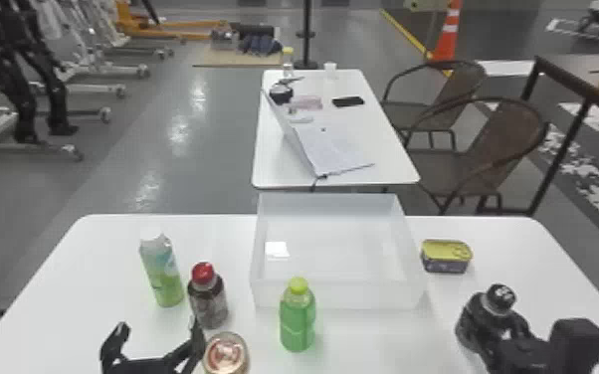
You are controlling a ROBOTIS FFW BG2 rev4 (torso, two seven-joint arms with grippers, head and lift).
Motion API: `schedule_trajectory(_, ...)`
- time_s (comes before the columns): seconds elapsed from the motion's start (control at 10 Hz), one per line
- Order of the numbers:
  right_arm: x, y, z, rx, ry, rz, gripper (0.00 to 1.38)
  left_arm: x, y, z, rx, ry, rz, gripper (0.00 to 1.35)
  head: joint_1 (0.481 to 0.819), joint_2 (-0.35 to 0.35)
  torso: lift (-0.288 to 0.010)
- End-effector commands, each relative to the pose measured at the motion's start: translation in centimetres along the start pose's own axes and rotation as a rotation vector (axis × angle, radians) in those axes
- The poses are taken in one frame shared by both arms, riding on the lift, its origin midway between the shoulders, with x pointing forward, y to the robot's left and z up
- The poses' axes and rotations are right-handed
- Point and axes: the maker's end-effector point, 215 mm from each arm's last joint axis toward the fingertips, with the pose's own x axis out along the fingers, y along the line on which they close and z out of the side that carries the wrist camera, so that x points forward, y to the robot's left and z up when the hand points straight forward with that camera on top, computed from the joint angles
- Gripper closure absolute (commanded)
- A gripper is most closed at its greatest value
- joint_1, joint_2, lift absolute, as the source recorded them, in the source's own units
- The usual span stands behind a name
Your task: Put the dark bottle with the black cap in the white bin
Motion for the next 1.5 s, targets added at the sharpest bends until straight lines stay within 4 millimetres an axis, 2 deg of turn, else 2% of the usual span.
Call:
schedule_trajectory(0.0,0.7,0.8,3.0,0.01,-0.02,0.016,0.87,0.0,-0.1,0.0,-0.003,0.001,0.001,0.11,0.549,0.0,-0.1)
schedule_trajectory(0.2,2.5,1.5,6.3,0.008,-0.054,0.058,0.87,0.1,-0.2,-0.1,-0.003,0.001,-0.001,0.11,0.549,0.0,-0.1)
schedule_trajectory(0.4,5.1,2.4,8.5,0.002,-0.085,0.085,0.87,0.1,-0.1,-0.2,-0.006,0.006,0.001,0.11,0.549,0.0,-0.1)
schedule_trajectory(0.7,9.6,6.3,11.2,-0.012,-0.137,0.166,0.87,0.1,-0.1,-0.3,-0.008,0.007,0.002,0.11,0.549,0.0,-0.1)
schedule_trajectory(0.8,10.5,7.5,11.4,-0.008,-0.141,0.191,0.87,0.1,-0.1,-0.4,-0.008,0.009,0.002,0.11,0.549,0.0,-0.1)
schedule_trajectory(1.0,11.8,10.2,10.3,0.006,-0.119,0.248,0.87,0.0,0.0,-0.4,-0.011,0.01,0.004,0.11,0.549,0.0,-0.1)
schedule_trajectory(1.1,12.3,11.7,9.0,0.023,-0.098,0.284,0.87,0.0,-0.1,-0.5,-0.013,0.012,0.004,0.11,0.549,0.0,-0.1)
schedule_trajectory(1.3,12.7,13.4,6.9,0.022,-0.059,0.327,0.87,-0.1,0.1,-0.6,-0.015,0.012,0.007,0.11,0.549,0.0,-0.1)
schedule_trajectory(1.4,12.7,13.6,6.3,0.026,-0.048,0.333,0.74,-0.1,0.1,-0.5,-0.015,0.01,0.007,0.11,0.549,0.0,-0.1)
